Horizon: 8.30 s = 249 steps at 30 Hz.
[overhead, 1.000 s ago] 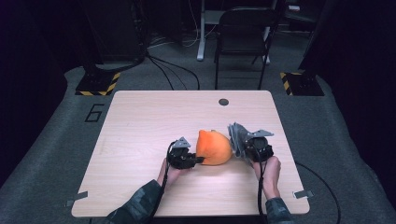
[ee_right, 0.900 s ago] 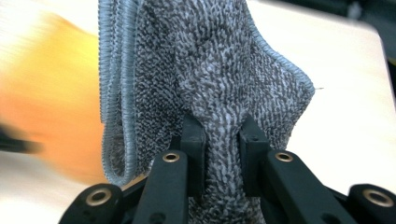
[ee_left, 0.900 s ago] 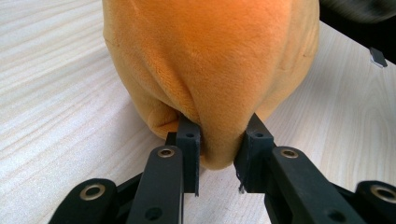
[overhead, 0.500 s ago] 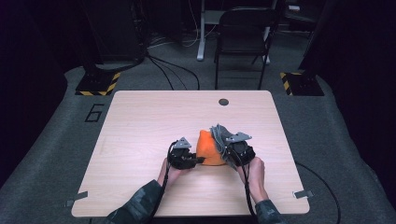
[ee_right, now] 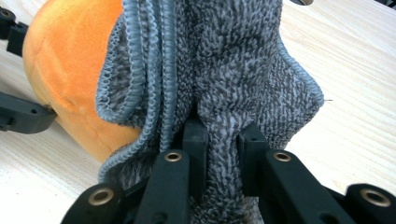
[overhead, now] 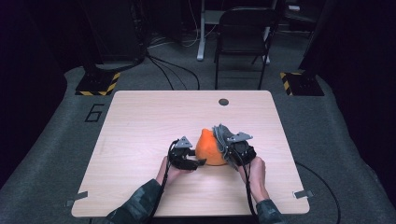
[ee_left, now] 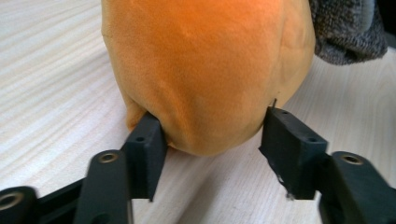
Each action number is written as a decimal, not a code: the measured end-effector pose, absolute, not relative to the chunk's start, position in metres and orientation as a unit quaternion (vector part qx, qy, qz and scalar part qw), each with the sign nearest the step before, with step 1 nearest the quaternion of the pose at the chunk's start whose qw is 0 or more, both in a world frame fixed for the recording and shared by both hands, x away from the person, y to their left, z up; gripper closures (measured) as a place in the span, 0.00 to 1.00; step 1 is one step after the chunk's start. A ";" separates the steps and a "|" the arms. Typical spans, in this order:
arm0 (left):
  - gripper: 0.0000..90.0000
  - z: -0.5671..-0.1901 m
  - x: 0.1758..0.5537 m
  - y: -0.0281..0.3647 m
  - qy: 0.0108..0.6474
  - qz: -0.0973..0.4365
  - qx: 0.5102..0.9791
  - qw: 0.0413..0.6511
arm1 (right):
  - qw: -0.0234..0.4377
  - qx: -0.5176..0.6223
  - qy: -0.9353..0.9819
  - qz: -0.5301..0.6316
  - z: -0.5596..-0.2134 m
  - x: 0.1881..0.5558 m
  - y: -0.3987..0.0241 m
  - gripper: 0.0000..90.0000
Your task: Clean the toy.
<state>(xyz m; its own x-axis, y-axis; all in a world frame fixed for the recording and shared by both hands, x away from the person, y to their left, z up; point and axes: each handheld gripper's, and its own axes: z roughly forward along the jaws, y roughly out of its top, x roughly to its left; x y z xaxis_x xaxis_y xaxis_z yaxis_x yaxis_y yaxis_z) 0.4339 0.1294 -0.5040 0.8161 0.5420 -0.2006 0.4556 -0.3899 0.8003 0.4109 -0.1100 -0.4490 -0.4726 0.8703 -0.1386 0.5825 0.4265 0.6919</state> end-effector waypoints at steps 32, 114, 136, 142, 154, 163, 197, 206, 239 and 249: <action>0.22 -0.516 0.433 0.124 0.164 0.215 0.867 0.419 | 0.247 0.454 0.805 0.290 -0.451 0.413 -0.112 0.86; 0.79 -0.498 0.424 0.116 0.337 0.007 0.803 0.491 | 0.259 0.458 0.789 0.317 -0.437 0.401 -0.116 0.85; 0.78 -0.498 0.425 0.116 0.330 0.013 0.808 0.488 | 0.252 0.501 0.765 0.317 -0.431 0.407 -0.152 0.85; 0.78 -0.498 0.423 0.114 0.322 0.023 0.812 0.486 | 0.252 0.422 0.786 0.376 -0.402 0.383 -0.105 0.85; 0.78 -0.499 0.423 0.113 0.317 0.023 0.816 0.482 | 0.274 0.425 0.804 0.313 -0.428 0.392 -0.097 0.85; 0.78 -0.499 0.422 0.112 0.314 0.023 0.819 0.479 | 0.257 0.478 0.787 0.294 -0.443 0.406 -0.128 0.85; 0.75 -0.502 0.424 0.115 0.324 0.018 0.814 0.481 | 0.262 0.467 0.775 0.337 -0.414 0.397 -0.142 0.85; 0.67 -0.504 0.427 0.117 0.329 0.015 0.814 0.479 | 0.302 0.417 0.812 0.273 -0.449 0.402 -0.099 0.87; 0.07 -0.516 0.421 0.112 0.146 0.184 0.862 0.449 | 0.262 0.430 0.811 0.299 -0.452 0.414 -0.116 0.87; 0.22 -0.520 0.421 0.108 0.140 0.217 0.855 0.450 | 0.259 0.434 0.809 0.302 -0.453 0.414 -0.117 0.86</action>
<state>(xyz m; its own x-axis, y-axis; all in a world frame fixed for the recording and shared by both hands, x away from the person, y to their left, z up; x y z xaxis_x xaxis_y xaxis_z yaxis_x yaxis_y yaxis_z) 0.4206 0.1083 -0.5195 0.8667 0.4350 0.2441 0.0447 -0.5550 0.8306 0.4144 -0.1166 -0.4530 -0.4896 0.8577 -0.1566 0.5454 0.4415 0.7125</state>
